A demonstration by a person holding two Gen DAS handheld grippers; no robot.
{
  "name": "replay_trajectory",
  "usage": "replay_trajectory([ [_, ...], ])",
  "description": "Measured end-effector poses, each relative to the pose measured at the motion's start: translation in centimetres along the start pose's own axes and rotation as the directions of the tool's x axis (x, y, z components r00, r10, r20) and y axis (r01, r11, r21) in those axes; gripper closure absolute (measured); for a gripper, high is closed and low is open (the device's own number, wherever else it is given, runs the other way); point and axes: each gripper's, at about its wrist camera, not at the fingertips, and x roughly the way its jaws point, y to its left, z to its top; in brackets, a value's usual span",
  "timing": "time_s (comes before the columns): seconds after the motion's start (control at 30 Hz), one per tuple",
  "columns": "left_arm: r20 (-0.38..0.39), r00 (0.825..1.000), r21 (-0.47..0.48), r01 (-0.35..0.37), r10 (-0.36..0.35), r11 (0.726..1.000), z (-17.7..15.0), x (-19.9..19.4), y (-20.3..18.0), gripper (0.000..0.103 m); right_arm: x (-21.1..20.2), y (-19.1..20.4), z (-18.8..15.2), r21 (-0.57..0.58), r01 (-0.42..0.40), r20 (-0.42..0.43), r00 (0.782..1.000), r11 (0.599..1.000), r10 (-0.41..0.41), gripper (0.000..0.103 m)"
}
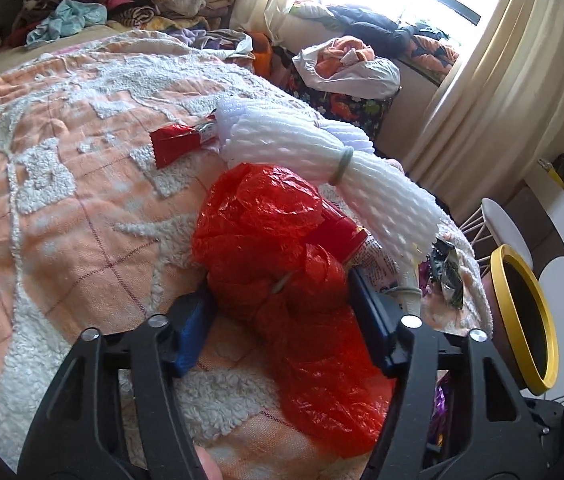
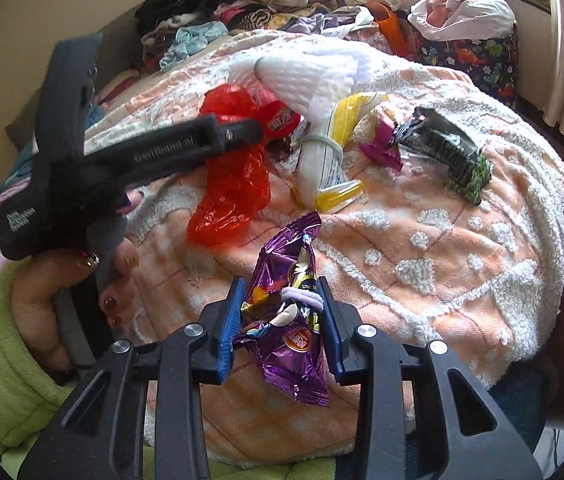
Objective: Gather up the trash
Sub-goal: 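Grasp the red plastic bag with the left tool while the right tool grasps the purple wrapper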
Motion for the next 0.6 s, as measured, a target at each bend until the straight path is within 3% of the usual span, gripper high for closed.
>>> replay_trajectory([
  [0.17, 0.004, 1.0, -0.015, 0.014, -0.014, 1.0, 0.2, -0.4, 0.3, 0.056, -1.0, -0.2, 0.0, 0.01, -0.008, 0.044, 0.999, 1.0, 0.008, 0.07],
  [0.6, 0.087, 0.996, -0.005, 0.027, -0.026, 1.0, 1.9, -4.1, -0.8, 0.058, -3.5, -0.7, 0.2, 0.004, -0.003, 0.129, 0.992, 1.0, 0.002, 0.07],
])
